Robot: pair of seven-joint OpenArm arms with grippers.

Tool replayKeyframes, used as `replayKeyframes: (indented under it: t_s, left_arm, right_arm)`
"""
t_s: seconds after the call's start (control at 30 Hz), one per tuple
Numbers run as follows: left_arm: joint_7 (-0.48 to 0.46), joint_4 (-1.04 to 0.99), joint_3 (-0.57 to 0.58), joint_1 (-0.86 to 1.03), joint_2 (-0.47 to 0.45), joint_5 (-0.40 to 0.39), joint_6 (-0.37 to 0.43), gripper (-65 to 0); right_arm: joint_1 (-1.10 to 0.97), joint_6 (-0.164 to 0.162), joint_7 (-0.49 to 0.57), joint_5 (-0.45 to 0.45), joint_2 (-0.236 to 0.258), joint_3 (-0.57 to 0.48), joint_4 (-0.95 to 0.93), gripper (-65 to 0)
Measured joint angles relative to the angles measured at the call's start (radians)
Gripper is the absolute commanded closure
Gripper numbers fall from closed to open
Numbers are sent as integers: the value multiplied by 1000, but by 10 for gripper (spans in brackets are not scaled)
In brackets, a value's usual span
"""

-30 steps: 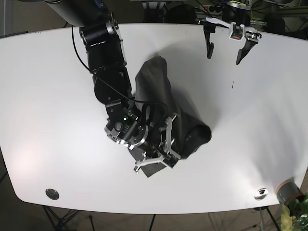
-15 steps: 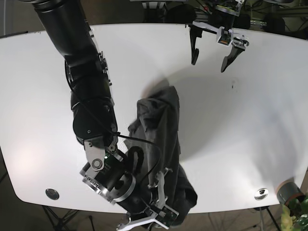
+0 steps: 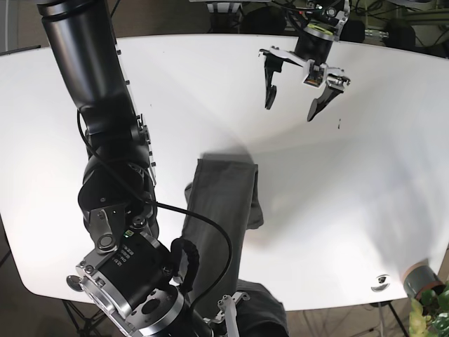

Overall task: Fold the T-shirt properly
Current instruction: 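Lift the grey T-shirt high with the right gripper so it hangs, then grasp the hanging shirt's hem with the left gripper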

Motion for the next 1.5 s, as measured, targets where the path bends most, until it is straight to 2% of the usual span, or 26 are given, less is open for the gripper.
replayKeyframes:
  t_s: [0.23, 0.43, 0.77, 0.97, 1.17, 1.37, 1.5]
  left_arm:
    - [64, -74, 65, -187, -3, 0, 4, -500]
    - [111, -217, 132, -363, -1, 0, -2, -500]
    - [113, -452, 232, -562, 3, 0, 1, -500]
    - [98, -601, 258, -694, 52, 0, 4, -500]
    - [103, -726, 276, -789, 80, 0, 7, -500]
    - [92, -779, 322, -829, 85, 0, 4, -500]
    - [95, -854, 340, -838, 91, -1, -2, -499]
  right_arm:
    - [21, 0, -5, -2, 27, 0, 3, -25]
    - [18, 0, -8, 6, 40, 0, 2, -25]
    - [3, 0, -5, 7, 48, 0, 2, -25]
    - [-13, 0, -4, 3, 52, 0, -2, -25]
    - [-28, 0, -10, -71, 64, 0, -18, -25]
    - [-26, 0, -7, -75, 64, 2, -45, -25]
    - [-26, 0, -5, -72, 56, 69, -50, -25]
